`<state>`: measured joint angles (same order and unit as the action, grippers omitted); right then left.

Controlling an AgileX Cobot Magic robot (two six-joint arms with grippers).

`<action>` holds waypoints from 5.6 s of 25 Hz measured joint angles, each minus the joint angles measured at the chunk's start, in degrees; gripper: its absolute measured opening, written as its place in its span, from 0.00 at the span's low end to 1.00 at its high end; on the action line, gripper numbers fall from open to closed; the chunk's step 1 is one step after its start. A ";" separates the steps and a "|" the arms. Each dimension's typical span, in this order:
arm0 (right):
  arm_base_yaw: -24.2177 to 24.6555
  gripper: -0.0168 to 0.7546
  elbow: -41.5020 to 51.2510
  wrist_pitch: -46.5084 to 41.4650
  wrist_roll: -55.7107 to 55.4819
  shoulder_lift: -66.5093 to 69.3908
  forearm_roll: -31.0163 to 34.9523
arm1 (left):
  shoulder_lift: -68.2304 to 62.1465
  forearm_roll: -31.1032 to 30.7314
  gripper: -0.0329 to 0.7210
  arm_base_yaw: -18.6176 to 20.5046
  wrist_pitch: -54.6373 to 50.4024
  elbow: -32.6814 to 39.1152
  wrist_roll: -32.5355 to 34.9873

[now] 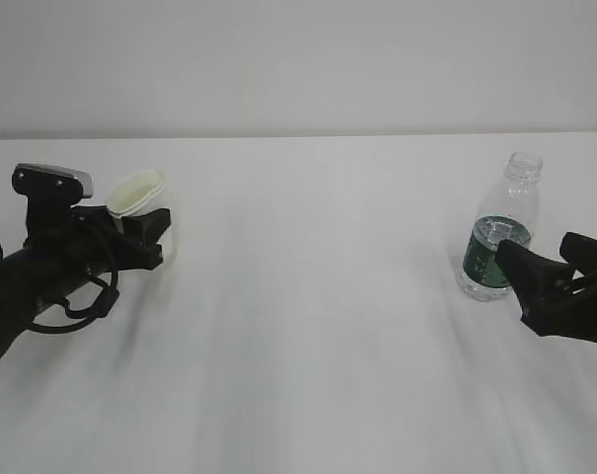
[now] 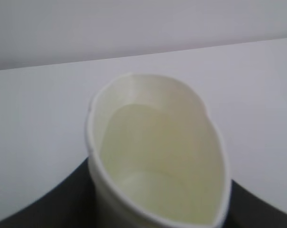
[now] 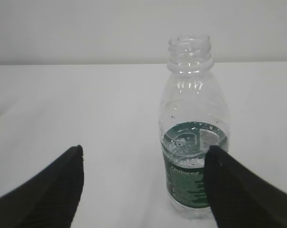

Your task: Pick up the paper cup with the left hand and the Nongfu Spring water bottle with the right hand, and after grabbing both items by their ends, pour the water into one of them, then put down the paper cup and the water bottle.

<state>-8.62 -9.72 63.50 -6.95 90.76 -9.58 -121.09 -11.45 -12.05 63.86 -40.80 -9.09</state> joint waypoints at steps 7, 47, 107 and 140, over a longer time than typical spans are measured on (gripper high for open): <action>0.00 0.78 0.00 0.00 -0.24 0.00 -0.49 | 0.09 0.90 0.55 0.00 0.00 0.03 0.41; 0.00 0.78 0.00 0.00 -1.86 0.00 -2.15 | -3.93 0.75 0.82 0.00 1.34 -1.07 0.54; 0.00 0.78 -7.40 -14.25 -4.10 -12.05 -5.10 | 20.27 1.07 0.80 0.00 1.70 12.81 0.54; 0.00 0.78 -11.17 -48.46 -4.97 -42.05 -5.35 | 57.30 2.41 0.76 0.00 -36.52 13.51 0.58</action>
<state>-8.62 -20.89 15.04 -11.92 48.71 -14.93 -63.79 -9.03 -12.05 27.34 -27.29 -8.51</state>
